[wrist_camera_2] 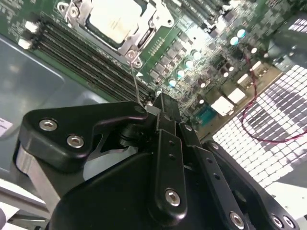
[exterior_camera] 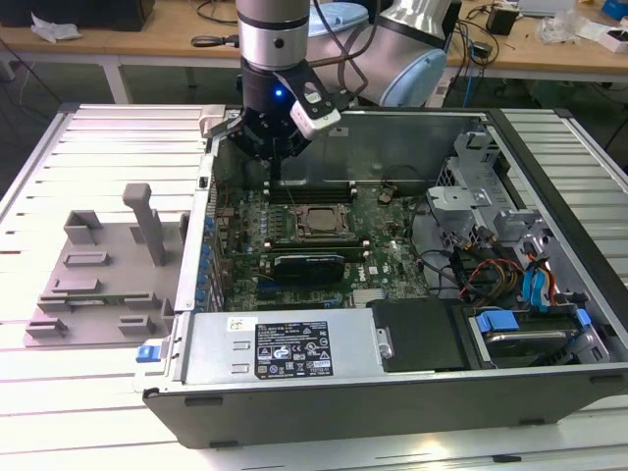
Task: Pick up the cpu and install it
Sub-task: 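Install the first cpu locking lever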
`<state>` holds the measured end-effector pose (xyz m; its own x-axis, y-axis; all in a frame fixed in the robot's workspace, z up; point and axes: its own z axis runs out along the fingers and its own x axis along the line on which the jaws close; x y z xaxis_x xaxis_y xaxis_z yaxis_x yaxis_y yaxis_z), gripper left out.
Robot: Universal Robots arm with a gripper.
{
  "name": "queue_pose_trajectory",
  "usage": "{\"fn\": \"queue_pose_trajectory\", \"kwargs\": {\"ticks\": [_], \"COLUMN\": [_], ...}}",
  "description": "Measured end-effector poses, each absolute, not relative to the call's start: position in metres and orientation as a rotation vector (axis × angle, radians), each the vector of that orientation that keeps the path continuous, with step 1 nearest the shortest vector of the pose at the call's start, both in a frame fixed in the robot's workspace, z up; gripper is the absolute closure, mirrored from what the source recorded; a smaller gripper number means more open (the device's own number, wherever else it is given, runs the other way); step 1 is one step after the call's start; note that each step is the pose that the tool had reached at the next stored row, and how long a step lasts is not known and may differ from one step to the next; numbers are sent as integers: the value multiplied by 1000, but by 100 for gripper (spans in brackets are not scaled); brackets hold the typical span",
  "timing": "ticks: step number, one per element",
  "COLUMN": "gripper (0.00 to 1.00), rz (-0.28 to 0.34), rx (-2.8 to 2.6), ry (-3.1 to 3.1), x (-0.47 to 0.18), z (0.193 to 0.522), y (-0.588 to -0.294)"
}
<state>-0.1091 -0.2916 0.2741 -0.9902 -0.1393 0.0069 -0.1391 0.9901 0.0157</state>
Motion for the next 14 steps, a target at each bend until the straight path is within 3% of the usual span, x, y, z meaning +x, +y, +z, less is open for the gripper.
{"fn": "queue_pose_trajectory", "kwargs": {"ticks": [14], "gripper": [89], "rz": [-24], "rx": [219], "ry": [-3126], "x": [-99], "z": [264], "y": [-289]}}
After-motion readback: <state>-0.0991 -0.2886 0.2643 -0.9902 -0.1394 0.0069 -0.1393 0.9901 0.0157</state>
